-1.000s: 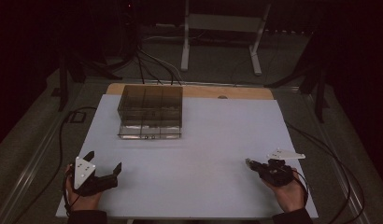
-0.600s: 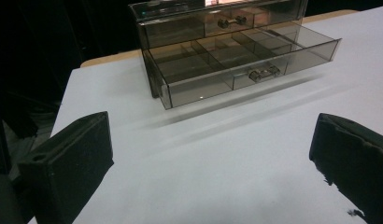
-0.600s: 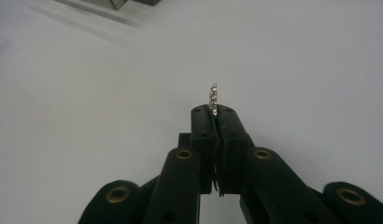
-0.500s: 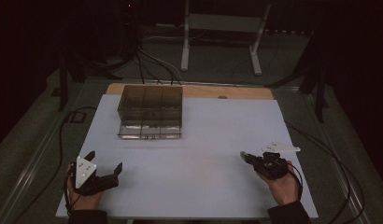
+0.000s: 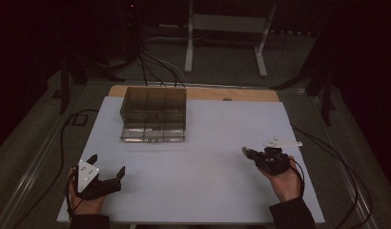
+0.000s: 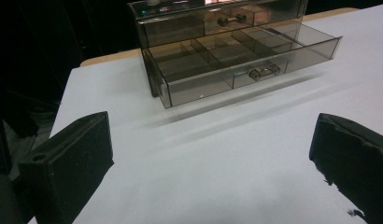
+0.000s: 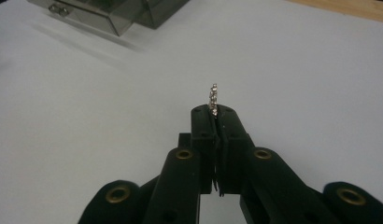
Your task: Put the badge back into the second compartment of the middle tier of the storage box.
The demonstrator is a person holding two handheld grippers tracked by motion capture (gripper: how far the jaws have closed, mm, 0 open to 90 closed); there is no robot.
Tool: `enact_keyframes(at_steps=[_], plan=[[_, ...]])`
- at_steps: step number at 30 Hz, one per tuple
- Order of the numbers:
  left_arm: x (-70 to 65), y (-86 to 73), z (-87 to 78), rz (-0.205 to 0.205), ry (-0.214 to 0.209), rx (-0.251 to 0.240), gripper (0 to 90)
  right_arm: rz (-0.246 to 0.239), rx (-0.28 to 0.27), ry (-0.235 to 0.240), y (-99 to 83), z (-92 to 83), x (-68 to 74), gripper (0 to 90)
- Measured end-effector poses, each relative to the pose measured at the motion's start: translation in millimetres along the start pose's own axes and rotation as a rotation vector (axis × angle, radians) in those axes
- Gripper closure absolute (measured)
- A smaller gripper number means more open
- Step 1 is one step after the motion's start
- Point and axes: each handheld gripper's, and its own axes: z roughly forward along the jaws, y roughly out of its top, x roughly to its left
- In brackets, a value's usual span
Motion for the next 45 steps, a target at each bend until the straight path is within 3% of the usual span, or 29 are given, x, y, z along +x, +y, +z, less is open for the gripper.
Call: enact_keyframes(at_steps=[31,45], plan=[[-2.0,-0.1,1.5,0.009,-0.010,0.002,0.4,0.003,-0.021,0.020,31.1,23.8,9.7,87.6],[-1.3,-0.5,2.1,0.011,-0.012,0.003,0.4,-0.024,-0.029,0.037,49.4,32.6,20.4,87.5]])
